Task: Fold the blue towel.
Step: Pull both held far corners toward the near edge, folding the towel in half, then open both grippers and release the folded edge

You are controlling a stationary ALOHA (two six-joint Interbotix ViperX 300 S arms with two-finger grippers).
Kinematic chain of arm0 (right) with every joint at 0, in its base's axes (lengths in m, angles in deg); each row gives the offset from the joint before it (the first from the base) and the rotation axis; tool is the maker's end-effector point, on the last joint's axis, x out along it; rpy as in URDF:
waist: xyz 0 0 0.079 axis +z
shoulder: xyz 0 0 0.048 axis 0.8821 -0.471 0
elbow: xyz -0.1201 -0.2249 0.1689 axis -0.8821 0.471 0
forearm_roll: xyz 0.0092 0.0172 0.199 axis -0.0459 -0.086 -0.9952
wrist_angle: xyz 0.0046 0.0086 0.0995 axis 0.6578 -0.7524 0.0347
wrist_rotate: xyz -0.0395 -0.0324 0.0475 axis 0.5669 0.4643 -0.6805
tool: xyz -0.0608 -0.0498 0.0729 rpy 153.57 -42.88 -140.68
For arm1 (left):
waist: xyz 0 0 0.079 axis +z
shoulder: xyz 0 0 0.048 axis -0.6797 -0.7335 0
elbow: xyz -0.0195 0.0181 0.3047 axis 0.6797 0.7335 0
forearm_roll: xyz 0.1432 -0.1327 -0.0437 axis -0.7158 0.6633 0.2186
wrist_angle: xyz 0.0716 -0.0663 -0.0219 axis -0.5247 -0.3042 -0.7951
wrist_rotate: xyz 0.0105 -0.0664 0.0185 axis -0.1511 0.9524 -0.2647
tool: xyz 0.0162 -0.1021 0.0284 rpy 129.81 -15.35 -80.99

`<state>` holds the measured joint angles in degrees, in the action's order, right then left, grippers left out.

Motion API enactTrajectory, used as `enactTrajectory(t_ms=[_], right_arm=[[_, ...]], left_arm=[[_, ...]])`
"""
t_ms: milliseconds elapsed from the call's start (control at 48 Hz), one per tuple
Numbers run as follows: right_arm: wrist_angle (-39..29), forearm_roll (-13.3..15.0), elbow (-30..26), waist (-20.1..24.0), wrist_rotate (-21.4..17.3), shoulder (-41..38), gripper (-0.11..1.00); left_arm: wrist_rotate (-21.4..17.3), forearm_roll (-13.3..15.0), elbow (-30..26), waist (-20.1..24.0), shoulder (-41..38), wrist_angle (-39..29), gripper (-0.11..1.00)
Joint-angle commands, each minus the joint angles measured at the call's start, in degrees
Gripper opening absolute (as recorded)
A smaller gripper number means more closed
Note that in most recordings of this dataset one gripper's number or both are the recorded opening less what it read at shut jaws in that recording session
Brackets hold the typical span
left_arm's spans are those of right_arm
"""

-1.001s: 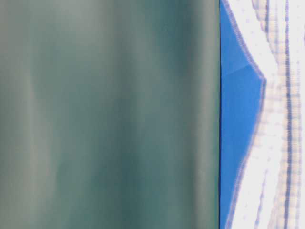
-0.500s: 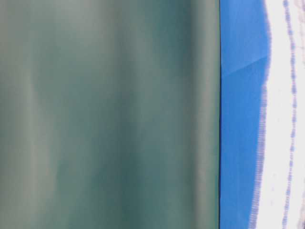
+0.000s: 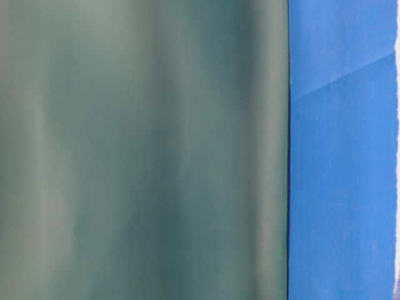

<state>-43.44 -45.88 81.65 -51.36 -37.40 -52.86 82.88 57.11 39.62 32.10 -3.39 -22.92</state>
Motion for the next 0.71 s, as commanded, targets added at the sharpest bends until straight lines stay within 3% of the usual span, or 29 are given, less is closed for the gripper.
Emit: enactTrajectory(t_ms=[0,250,334,417,563,605,688], right_arm=[[0.4,-0.2,-1.1,0.4,0.1,0.2,0.04],[0.1,-0.2,-1.1,0.4,0.1,0.2,0.06],[0.1,-0.2,-1.1,0.4,0.1,0.2,0.2],[0.4,-0.2,-1.1,0.4,0.1,0.3,0.44],[0.0,-0.2,-1.0,0.4,0.4,1.5,0.85],[-0.1,-0.1,-0.9,0.4,0.6,2.3,0.89],[-0.7,0.0,-0.7,0.4,1.0,4.3,0.86]], left_arm=[[0.1,0.1,-1.3,-0.4,-0.5,0.3,0.04],[0.3,0.6,-1.7,-0.4,-1.1,0.3,0.04],[1.7,0.7,-1.8,-0.4,-0.9,0.3,0.04],[3.9,0.7,-1.8,-0.4,-0.7,0.3,0.09],[5.6,0.6,-1.9,-0.4,0.4,-1.3,0.49],[5.4,0.5,-2.0,-0.4,1.0,-2.0,0.62],[5.0,0.4,-2.5,-0.4,3.2,-4.0,0.84]])
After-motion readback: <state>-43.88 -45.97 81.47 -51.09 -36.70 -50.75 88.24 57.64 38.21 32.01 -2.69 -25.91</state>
